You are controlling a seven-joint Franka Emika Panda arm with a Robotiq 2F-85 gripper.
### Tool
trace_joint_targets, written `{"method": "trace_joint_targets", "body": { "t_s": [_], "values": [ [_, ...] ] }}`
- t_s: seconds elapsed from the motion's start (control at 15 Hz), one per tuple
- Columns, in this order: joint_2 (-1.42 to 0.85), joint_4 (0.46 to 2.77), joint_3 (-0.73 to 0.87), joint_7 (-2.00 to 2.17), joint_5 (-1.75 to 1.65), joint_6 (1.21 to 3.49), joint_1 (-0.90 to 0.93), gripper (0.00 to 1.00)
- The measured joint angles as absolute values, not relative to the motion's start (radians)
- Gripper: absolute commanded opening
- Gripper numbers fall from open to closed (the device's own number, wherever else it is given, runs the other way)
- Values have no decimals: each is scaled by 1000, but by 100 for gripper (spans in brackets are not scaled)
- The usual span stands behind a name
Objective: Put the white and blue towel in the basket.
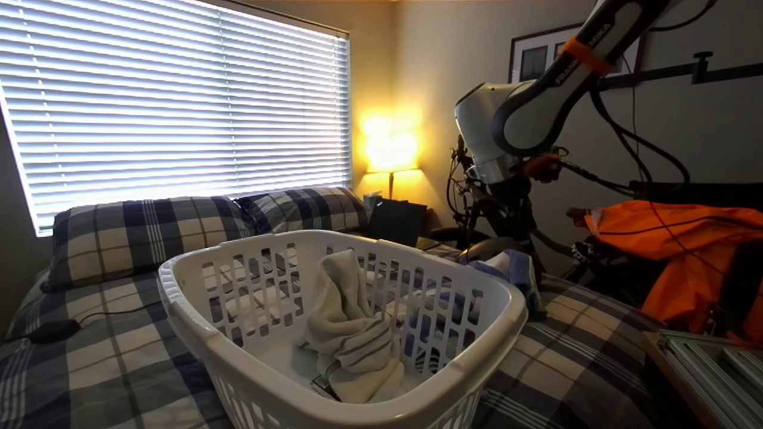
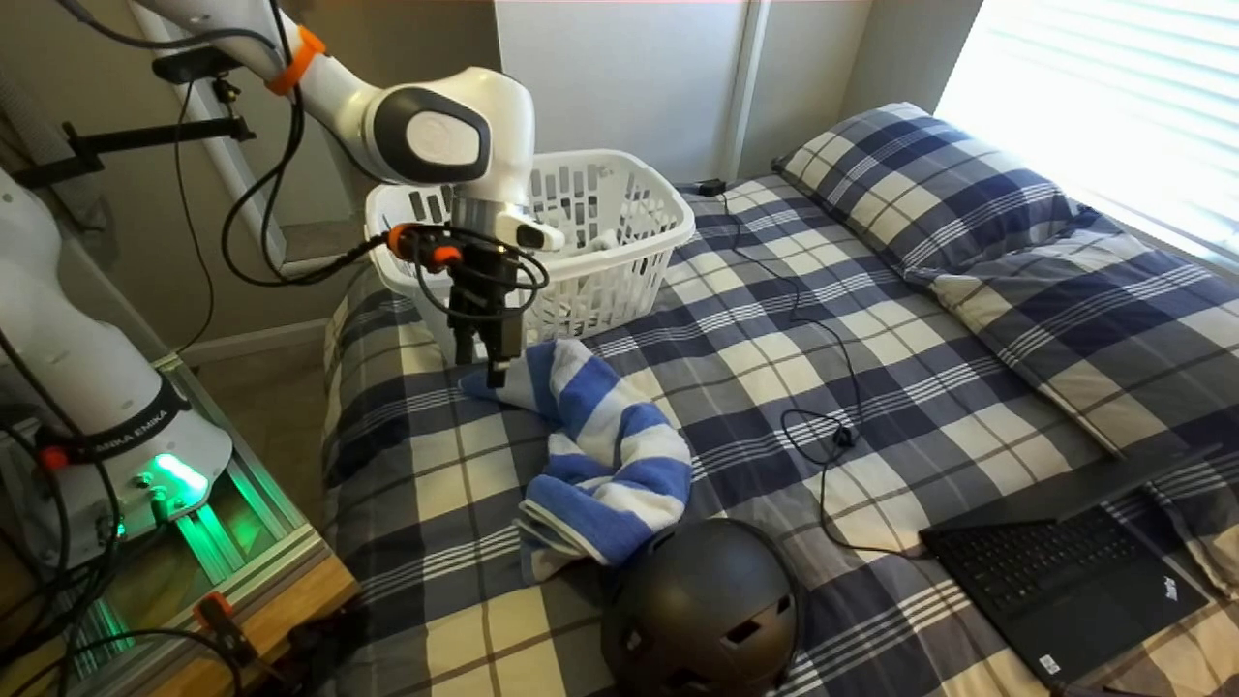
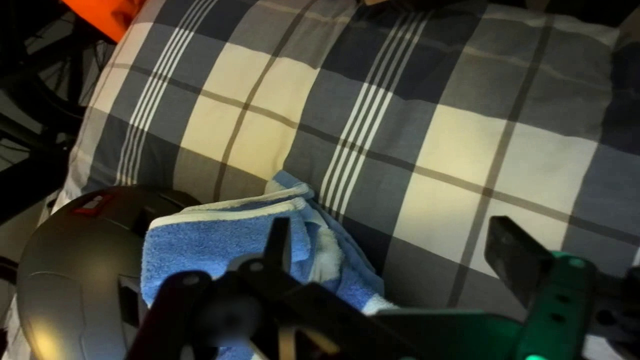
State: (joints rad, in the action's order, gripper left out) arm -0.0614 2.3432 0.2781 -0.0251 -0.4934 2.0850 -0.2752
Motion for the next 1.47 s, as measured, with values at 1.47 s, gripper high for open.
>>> {"method": "trace_joint_targets", "body": {
  "t_s": [1.47],
  "values": [
    [-361, 2271, 333, -104, -680, 2502, -317, 100]
  ]
}}
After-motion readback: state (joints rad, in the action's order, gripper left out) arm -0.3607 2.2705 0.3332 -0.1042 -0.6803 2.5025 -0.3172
